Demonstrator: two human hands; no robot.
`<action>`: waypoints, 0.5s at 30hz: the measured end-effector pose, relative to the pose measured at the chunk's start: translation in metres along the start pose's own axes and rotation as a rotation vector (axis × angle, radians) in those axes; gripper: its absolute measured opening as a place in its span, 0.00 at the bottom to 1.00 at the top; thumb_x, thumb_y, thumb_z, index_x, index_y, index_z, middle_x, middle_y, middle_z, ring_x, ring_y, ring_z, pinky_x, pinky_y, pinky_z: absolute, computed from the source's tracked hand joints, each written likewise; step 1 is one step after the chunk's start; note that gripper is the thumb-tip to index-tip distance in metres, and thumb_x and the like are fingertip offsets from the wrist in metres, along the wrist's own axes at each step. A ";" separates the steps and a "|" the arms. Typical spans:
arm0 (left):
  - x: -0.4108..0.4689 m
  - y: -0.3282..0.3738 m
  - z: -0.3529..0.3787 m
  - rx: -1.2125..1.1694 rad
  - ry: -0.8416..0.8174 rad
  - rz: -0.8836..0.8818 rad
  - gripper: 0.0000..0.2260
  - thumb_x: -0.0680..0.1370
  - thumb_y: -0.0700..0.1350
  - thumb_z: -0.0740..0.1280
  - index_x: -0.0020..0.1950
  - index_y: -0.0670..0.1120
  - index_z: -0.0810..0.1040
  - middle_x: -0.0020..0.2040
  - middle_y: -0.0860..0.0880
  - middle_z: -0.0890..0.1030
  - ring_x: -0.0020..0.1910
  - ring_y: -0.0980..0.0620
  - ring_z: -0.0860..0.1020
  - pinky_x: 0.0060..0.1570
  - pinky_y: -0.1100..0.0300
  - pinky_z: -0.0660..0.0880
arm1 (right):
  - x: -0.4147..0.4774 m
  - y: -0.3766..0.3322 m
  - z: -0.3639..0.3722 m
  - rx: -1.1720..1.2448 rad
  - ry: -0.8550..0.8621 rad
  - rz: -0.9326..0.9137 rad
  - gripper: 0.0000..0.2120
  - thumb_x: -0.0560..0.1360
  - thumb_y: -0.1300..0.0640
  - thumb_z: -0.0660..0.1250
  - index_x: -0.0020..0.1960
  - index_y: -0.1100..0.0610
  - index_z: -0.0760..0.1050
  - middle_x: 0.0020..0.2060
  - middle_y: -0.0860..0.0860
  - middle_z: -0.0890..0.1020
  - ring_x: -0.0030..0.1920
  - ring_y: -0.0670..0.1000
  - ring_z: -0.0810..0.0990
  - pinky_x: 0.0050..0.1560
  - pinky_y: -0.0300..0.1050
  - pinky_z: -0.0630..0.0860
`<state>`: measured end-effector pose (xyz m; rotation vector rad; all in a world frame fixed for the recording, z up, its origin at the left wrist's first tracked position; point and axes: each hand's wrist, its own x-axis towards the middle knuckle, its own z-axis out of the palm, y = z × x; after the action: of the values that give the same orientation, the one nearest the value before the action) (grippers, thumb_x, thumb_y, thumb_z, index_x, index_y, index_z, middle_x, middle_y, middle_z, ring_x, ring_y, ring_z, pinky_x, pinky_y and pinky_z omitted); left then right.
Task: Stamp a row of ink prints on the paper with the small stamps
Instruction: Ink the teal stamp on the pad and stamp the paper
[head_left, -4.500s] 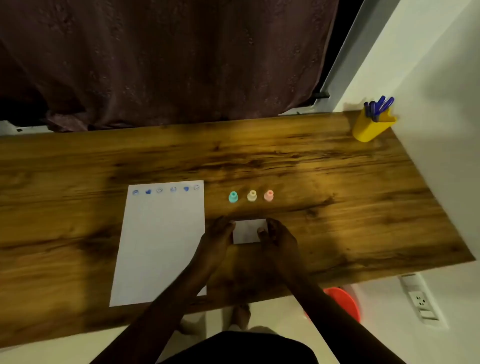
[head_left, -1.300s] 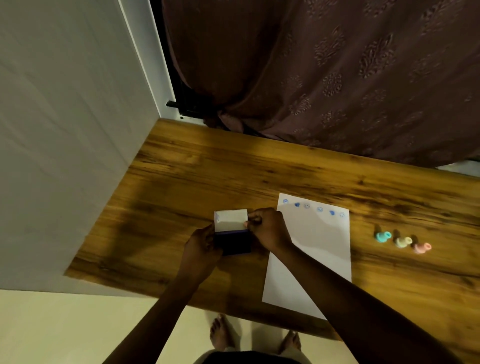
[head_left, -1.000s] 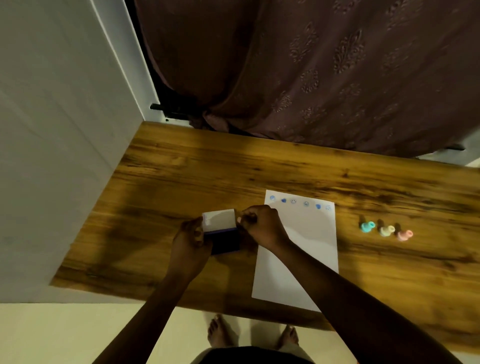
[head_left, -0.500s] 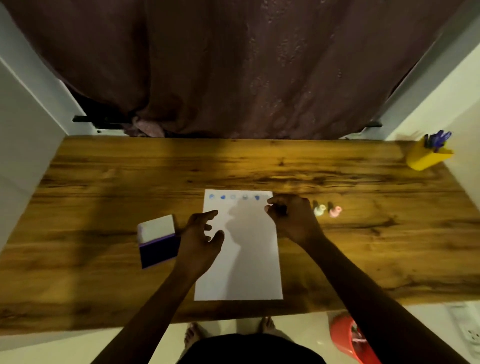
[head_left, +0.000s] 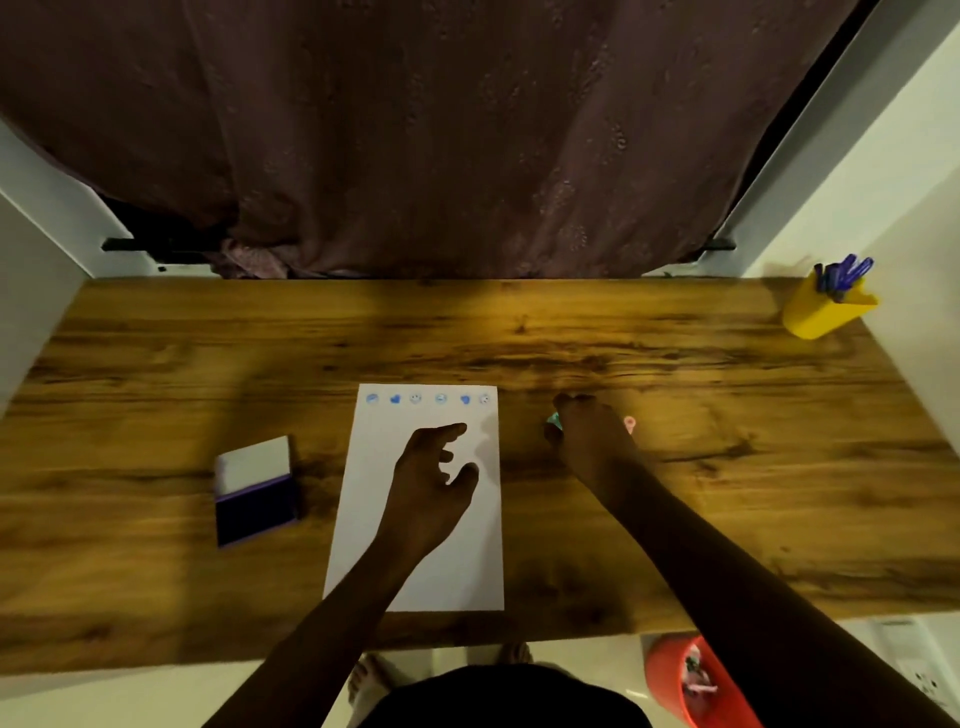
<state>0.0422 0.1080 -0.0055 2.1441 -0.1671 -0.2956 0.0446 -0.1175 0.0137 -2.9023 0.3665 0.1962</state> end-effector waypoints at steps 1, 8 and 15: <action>0.000 0.001 0.002 -0.002 -0.001 -0.003 0.25 0.76 0.44 0.75 0.72 0.50 0.74 0.71 0.50 0.76 0.51 0.60 0.76 0.42 0.77 0.69 | 0.002 0.000 0.002 -0.014 -0.010 -0.004 0.12 0.78 0.55 0.70 0.60 0.56 0.79 0.57 0.55 0.84 0.56 0.56 0.83 0.56 0.50 0.80; 0.002 0.007 0.003 -0.092 -0.002 0.012 0.20 0.80 0.45 0.72 0.72 0.51 0.76 0.68 0.53 0.79 0.49 0.65 0.79 0.42 0.83 0.72 | 0.008 -0.006 -0.005 0.589 -0.034 0.174 0.09 0.77 0.53 0.73 0.54 0.57 0.83 0.46 0.52 0.86 0.46 0.51 0.84 0.47 0.43 0.79; -0.001 0.005 -0.020 -0.347 0.033 0.062 0.19 0.77 0.41 0.75 0.68 0.49 0.80 0.67 0.49 0.82 0.63 0.48 0.83 0.61 0.49 0.81 | -0.023 -0.052 -0.025 1.292 -0.346 0.304 0.13 0.73 0.52 0.77 0.53 0.59 0.85 0.41 0.55 0.88 0.39 0.51 0.83 0.42 0.44 0.80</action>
<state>0.0468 0.1216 0.0100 1.7954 -0.1510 -0.2343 0.0388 -0.0685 0.0517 -1.5082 0.5782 0.3351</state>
